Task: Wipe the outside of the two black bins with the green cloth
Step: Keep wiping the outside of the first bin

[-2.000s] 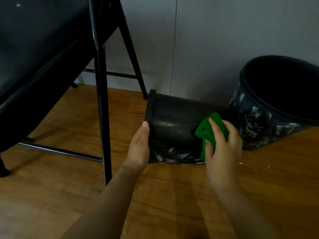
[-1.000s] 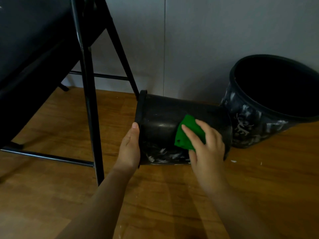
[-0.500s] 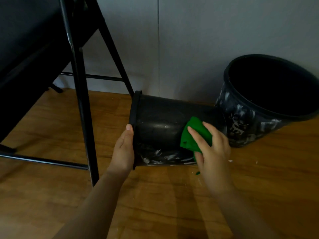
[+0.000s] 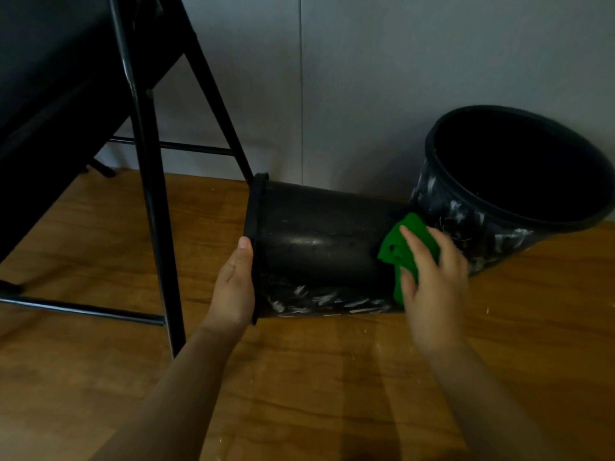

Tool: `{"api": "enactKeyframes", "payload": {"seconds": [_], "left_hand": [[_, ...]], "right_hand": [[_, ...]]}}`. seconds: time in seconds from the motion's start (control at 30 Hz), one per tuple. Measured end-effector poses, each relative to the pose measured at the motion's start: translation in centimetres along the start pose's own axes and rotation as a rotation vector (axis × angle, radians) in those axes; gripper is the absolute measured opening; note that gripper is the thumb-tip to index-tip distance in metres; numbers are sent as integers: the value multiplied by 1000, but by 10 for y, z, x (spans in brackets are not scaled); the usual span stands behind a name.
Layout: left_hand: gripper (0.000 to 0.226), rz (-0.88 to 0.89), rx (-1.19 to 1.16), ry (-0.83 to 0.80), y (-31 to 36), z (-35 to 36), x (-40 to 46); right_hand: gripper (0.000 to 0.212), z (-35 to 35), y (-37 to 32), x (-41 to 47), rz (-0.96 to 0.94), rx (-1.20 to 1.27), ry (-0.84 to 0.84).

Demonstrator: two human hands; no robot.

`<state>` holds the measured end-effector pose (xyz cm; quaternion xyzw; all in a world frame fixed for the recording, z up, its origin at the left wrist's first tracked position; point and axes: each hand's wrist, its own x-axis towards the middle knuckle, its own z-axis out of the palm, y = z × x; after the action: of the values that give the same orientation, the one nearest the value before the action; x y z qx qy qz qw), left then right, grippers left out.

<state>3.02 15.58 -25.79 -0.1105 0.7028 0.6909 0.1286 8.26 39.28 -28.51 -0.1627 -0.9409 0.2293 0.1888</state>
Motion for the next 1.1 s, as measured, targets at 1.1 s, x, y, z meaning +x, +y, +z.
{"api": "enactKeyframes", "payload": {"seconds": [1.1], "left_hand": [[43,30,58,-19,2,0,1]], "right_hand": [[63,1,14,1,-1,73,48]]}}
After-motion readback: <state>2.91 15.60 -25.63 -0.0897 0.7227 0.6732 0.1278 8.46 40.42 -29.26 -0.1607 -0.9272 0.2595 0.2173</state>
